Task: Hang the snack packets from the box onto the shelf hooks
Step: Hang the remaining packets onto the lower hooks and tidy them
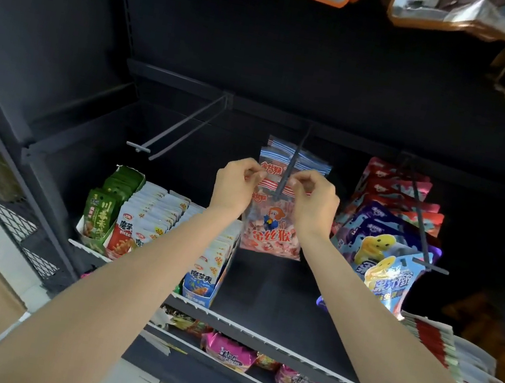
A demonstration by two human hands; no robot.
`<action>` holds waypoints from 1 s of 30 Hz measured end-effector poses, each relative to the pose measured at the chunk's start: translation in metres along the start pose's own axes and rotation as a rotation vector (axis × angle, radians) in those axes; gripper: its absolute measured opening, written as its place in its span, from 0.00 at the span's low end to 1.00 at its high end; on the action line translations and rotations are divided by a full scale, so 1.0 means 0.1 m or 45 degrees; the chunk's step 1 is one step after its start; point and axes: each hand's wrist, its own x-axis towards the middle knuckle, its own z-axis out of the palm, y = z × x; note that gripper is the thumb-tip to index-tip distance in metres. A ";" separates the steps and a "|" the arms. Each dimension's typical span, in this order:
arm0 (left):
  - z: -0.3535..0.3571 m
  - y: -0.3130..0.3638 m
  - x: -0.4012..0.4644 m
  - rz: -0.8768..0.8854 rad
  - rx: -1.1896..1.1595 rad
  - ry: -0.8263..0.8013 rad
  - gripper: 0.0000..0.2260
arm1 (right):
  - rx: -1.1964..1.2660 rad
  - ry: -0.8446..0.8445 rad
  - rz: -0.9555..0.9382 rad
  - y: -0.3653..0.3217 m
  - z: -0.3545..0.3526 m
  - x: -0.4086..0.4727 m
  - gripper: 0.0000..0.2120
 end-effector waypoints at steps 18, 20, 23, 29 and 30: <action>0.07 0.10 0.23 0.392 0.804 0.135 0.14 | -0.325 0.151 -0.311 0.09 0.11 0.06 0.14; 0.00 0.05 0.11 0.413 0.785 0.153 0.15 | -0.155 0.045 -0.278 0.14 0.11 -0.15 0.13; -0.18 -0.12 -0.10 0.358 0.640 0.107 0.10 | -0.024 -0.207 -0.125 0.20 0.25 -0.36 0.11; -0.97 -0.75 -0.55 0.018 0.527 0.106 0.07 | -0.168 -0.717 -0.300 -0.20 0.90 -0.68 0.12; -1.17 -0.88 -0.62 -0.038 0.528 0.146 0.06 | -0.153 -0.763 -0.333 -0.33 1.04 -0.75 0.12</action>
